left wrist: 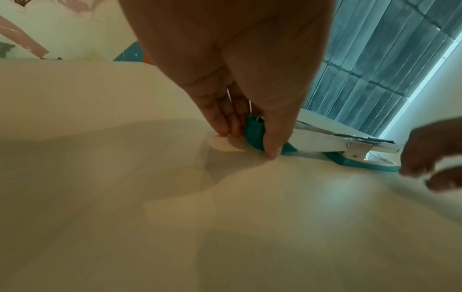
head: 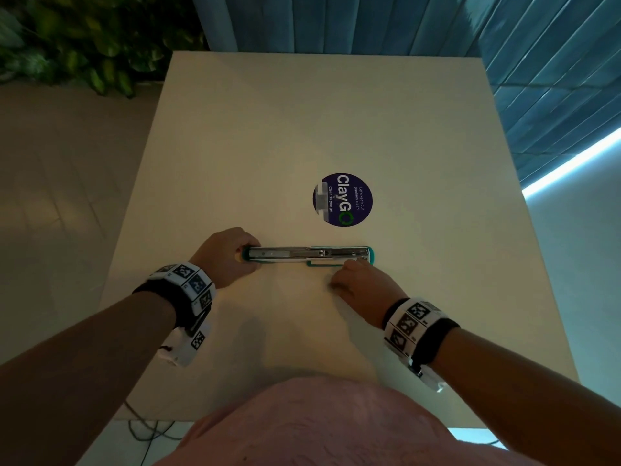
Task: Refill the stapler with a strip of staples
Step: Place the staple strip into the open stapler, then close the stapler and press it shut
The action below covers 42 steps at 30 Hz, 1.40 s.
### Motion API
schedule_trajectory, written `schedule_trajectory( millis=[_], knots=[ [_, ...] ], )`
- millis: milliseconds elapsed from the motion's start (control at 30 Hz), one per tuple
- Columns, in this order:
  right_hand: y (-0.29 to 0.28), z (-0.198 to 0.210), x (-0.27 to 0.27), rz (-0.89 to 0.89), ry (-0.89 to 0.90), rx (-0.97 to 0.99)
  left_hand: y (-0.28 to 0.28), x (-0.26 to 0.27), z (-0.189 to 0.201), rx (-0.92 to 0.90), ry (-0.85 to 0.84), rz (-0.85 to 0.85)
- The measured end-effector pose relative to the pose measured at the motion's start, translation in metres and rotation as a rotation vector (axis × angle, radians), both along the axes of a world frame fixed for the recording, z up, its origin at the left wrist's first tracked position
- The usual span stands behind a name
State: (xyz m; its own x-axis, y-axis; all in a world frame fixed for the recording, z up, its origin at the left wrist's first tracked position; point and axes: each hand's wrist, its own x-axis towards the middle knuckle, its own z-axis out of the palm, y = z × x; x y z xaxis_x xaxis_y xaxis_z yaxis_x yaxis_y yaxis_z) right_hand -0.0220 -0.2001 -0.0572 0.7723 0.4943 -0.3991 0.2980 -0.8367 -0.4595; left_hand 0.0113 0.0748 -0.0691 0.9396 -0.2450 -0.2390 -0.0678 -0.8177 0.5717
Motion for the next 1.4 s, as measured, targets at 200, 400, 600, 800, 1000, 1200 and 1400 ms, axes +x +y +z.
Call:
schedule_trajectory(
  millis=[200,400,600,800,1000,1200,1400],
  knots=[
    [-0.007,0.015,0.032,-0.111,-0.215,0.100,0.001,0.002,0.000,0.014,0.006,-0.013],
    [-0.006,0.015,0.044,-0.035,-0.150,-0.024,0.001,0.002,0.000,0.012,0.006,-0.007],
    [-0.005,0.015,0.047,-0.007,-0.117,-0.059,0.000,0.002,0.000,0.016,0.008,-0.012],
    [-0.008,0.014,0.046,0.002,-0.106,-0.042,0.000,0.002,0.001,0.028,0.009,-0.017],
    [-0.019,0.003,0.040,-0.144,-0.090,0.039,0.001,0.002,0.002,0.026,0.013,-0.020],
    [-0.034,-0.003,0.034,-0.269,-0.050,0.051,0.003,0.002,0.009,0.005,0.018,-0.027],
    [-0.034,-0.006,0.037,-0.284,-0.008,0.069,-0.007,-0.001,0.039,-0.214,-0.128,-0.028]
  ],
)
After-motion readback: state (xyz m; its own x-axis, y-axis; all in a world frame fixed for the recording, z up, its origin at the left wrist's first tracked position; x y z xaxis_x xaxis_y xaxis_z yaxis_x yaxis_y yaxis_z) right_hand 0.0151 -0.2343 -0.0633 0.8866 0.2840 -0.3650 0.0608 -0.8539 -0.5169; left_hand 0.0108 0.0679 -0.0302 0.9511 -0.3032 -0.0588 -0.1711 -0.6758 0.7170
